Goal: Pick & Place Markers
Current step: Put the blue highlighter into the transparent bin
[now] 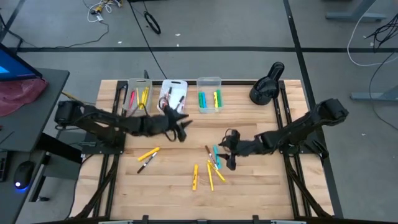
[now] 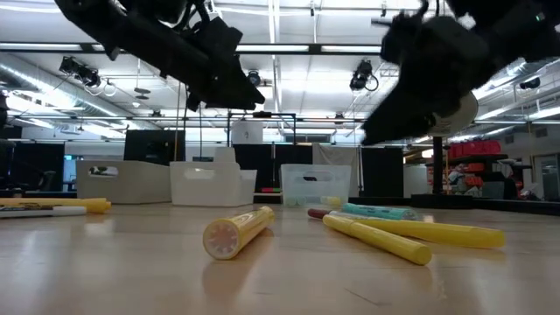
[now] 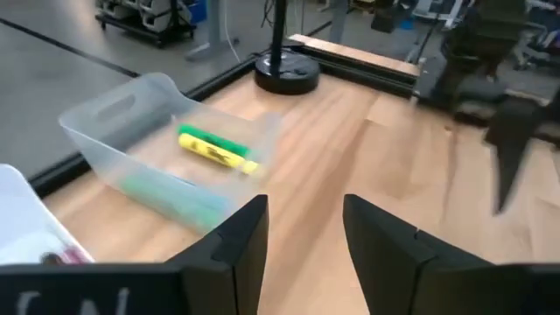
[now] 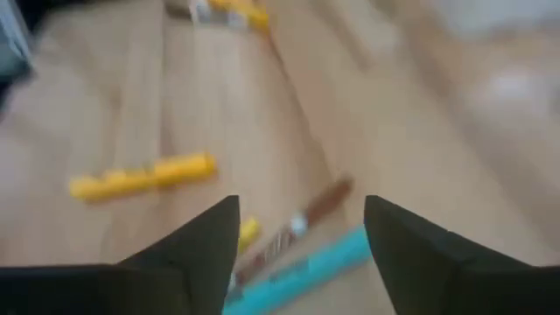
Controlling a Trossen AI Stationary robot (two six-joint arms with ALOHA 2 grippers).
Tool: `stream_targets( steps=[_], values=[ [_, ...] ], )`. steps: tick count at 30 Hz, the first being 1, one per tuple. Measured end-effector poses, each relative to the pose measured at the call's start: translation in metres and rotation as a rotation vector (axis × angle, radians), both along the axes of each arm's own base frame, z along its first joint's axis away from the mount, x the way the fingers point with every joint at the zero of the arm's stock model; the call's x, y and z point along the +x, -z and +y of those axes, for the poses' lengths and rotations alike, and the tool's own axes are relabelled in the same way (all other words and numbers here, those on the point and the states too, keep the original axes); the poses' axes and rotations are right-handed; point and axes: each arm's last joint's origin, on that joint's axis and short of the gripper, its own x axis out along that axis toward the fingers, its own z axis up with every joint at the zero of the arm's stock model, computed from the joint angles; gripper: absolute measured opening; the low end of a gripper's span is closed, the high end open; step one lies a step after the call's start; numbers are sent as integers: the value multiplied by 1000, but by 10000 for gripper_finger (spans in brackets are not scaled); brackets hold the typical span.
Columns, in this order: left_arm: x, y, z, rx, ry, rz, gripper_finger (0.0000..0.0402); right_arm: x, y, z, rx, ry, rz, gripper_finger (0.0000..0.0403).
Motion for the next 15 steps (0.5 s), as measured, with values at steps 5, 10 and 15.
stream_targets(
  steps=[5,10,15],
  values=[
    [8,21,-32,57,-45,49,148,8,35,12,-8,72,114,266],
    [13,34,-40,77,-74,57,144,19,57,17,-21,98,182,257],
    [17,38,-40,71,-79,38,144,19,70,15,-75,133,241,230]
  ],
)
